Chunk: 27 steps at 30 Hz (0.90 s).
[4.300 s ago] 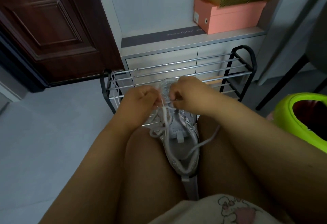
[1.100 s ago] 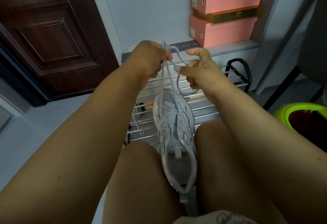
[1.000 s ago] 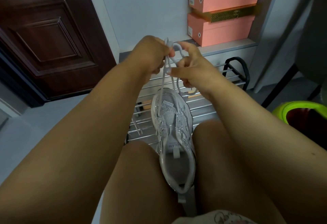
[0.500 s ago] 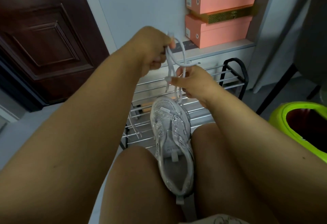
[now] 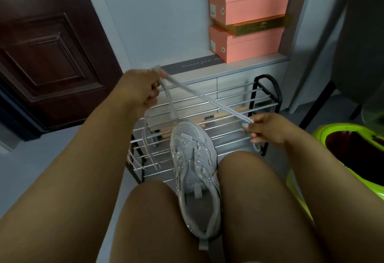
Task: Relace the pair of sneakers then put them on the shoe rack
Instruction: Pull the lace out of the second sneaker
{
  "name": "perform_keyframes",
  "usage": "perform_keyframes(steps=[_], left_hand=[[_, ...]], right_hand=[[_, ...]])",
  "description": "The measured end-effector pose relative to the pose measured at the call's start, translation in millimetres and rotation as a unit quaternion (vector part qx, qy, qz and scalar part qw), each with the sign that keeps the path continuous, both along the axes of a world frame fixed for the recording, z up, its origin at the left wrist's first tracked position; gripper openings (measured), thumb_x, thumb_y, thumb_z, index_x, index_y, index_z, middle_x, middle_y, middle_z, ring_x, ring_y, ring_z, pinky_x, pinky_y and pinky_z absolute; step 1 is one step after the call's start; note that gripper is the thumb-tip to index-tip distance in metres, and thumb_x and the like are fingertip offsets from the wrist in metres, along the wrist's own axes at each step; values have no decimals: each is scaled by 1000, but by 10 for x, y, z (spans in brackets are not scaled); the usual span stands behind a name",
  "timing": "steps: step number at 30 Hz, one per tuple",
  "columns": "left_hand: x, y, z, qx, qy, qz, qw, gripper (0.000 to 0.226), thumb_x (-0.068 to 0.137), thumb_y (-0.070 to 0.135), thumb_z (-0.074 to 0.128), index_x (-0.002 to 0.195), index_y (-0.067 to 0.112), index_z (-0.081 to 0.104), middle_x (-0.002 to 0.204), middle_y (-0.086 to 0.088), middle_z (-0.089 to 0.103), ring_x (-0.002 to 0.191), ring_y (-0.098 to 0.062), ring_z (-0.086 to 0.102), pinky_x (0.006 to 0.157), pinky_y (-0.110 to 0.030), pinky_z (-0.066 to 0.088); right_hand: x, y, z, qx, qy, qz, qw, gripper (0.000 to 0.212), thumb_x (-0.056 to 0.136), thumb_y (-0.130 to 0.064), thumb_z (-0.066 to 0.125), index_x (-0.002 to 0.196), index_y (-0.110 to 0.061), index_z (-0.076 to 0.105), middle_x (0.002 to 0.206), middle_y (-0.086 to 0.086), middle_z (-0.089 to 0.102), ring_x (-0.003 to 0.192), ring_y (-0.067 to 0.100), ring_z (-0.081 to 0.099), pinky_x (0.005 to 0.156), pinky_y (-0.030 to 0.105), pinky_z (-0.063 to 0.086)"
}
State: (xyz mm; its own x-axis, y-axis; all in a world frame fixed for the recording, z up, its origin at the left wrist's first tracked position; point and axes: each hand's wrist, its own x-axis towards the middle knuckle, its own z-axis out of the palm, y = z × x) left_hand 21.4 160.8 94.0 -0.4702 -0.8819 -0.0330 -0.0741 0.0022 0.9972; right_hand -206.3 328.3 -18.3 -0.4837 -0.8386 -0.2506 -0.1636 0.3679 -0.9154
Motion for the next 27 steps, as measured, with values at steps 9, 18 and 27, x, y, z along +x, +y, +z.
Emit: perform_keyframes(steps=[9,18,27], left_hand=[[-727,763,-435,-62,-140,-245,957,15,92,10,52,93,5,66,61,-5,51,46,-10,42,44,-19,35],[-1136,1046,-632,-42,-116,-422,898,18,89,18,65,100,3,66,72,-4,64,51,-13,42,42,-20,36],[-1880,1520,-719,55,-81,-429,898,17,91,0,56,104,-11,59,67,-14,58,49,-11,59,51,-22,54]], right_hand=[[248,165,572,-179,117,47,976,34,82,-5,68,110,-19,54,77,14,64,58,31,63,54,36,55],[-120,601,411,-128,-62,81,986,28,77,17,61,97,-4,60,61,-2,65,51,7,60,47,19,51],[-685,1335,148,-212,-247,-67,943,38,57,-13,83,88,-1,64,72,9,67,62,11,65,55,18,53]])
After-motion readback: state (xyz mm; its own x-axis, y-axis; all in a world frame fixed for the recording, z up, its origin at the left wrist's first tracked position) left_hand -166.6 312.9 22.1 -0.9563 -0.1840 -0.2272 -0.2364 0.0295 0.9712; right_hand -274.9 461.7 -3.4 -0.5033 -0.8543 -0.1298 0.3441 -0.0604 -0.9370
